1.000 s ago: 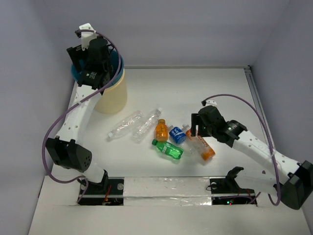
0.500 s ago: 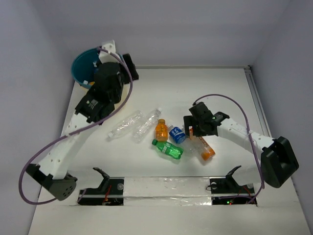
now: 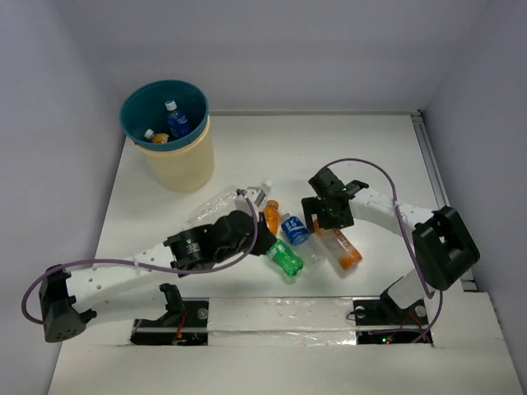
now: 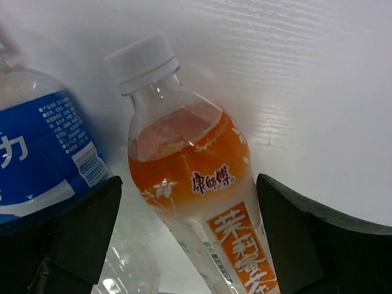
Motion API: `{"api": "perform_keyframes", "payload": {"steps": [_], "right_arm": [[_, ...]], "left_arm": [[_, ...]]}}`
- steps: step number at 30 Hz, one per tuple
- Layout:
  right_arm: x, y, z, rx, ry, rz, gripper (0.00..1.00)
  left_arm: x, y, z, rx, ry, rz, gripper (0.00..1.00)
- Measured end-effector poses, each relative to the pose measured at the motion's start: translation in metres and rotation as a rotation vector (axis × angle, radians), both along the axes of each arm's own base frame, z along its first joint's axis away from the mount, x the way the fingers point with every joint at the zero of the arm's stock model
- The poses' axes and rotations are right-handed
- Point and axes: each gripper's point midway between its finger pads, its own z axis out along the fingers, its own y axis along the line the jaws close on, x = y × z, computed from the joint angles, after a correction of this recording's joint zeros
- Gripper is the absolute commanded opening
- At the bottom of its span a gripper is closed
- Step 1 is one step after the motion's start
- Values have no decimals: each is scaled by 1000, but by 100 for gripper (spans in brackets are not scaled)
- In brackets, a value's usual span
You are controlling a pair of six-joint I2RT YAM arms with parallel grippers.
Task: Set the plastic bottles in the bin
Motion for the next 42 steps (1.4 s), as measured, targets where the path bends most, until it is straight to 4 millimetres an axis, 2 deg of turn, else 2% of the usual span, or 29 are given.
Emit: {"api": "perform_keyframes", "payload": {"steps": [2, 5, 6, 9, 10, 12, 14, 17, 19, 22, 26, 31, 38, 42], "right_arm": [[2, 3, -3, -4, 14, 12, 90], [3, 5, -10, -11, 39, 24, 84], [3, 6, -13, -15, 48, 27, 82], [2, 6, -17, -20, 64, 35, 73], [3, 7, -16, -21, 64, 36, 69], [4, 7, -15, -21, 61, 36, 68], [5, 6, -14, -28, 56, 34, 63], [5, 1, -9, -44, 38, 27, 61], [7, -2, 5, -45, 7, 19, 58], [17, -1, 41, -14, -87, 5, 58], [38, 7, 108, 75, -258, -13, 59], [55, 34, 195, 283, -448, 12, 59], [77, 114, 330, 793, -704, 139, 60], [101, 166, 402, 1067, -825, 175, 60]], "left_arm": [[-20, 0, -22, -2, 52, -21, 3], [-33, 11, -36, -36, 99, 1, 32], [-34, 14, -36, -59, 107, 14, 53], [-38, 19, -33, -139, 133, 50, 80], [-39, 21, -36, -154, 143, 59, 84], [-41, 22, -47, -168, 173, 74, 93], [-44, 24, -64, -153, 210, 87, 98], [-48, 26, -86, -129, 257, 104, 99], [-49, 24, -96, -123, 280, 113, 99], [-48, 19, -100, -135, 292, 123, 99], [-42, 12, -97, -169, 288, 149, 99], [-35, 5, -102, -184, 297, 186, 99], [-32, 10, -133, -134, 336, 253, 99], [-30, 10, -138, -143, 345, 278, 99]]}}
